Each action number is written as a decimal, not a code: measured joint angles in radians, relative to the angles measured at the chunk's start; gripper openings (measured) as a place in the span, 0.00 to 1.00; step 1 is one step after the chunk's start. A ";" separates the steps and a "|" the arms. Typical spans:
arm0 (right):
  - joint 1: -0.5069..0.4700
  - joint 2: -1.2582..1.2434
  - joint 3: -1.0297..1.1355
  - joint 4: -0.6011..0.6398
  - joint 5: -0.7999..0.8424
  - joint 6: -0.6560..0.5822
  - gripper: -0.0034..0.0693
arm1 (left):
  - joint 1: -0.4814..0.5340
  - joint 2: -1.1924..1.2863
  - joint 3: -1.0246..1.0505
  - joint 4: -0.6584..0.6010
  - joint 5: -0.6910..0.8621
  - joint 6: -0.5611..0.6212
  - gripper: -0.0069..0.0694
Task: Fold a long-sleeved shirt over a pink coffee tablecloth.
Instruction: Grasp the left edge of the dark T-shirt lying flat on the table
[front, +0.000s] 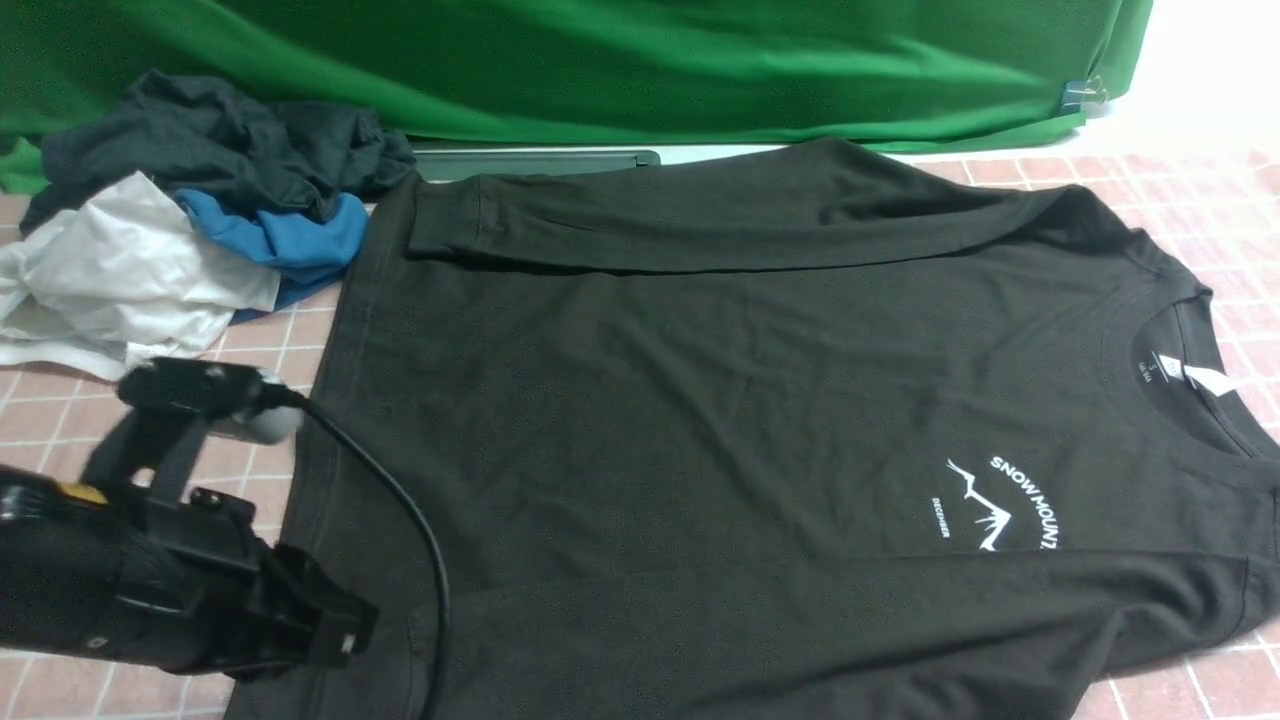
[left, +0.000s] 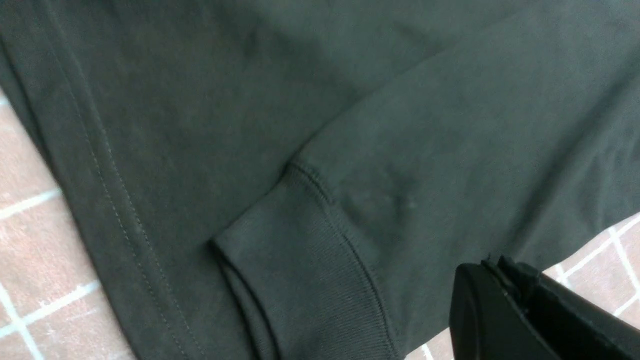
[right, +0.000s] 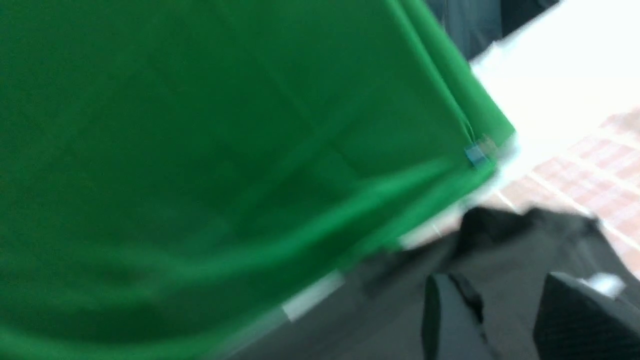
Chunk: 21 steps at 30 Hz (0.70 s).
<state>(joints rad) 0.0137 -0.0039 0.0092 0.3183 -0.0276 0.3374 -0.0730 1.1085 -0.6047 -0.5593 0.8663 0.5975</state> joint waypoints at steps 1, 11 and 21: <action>0.005 0.000 -0.003 0.001 0.005 0.018 0.37 | -0.021 0.012 -0.001 0.010 -0.003 0.000 0.12; 0.284 0.367 -0.582 -0.043 0.742 -0.337 0.35 | -0.156 0.113 -0.024 0.327 -0.095 -0.271 0.15; 0.450 0.590 -0.764 -0.088 0.922 -0.470 0.37 | -0.033 0.329 -0.043 0.319 -0.166 -0.190 0.45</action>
<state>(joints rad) 0.4632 0.5860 -0.7547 0.2306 0.8946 -0.1327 -0.1063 1.4372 -0.6482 -0.2406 0.7007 0.4073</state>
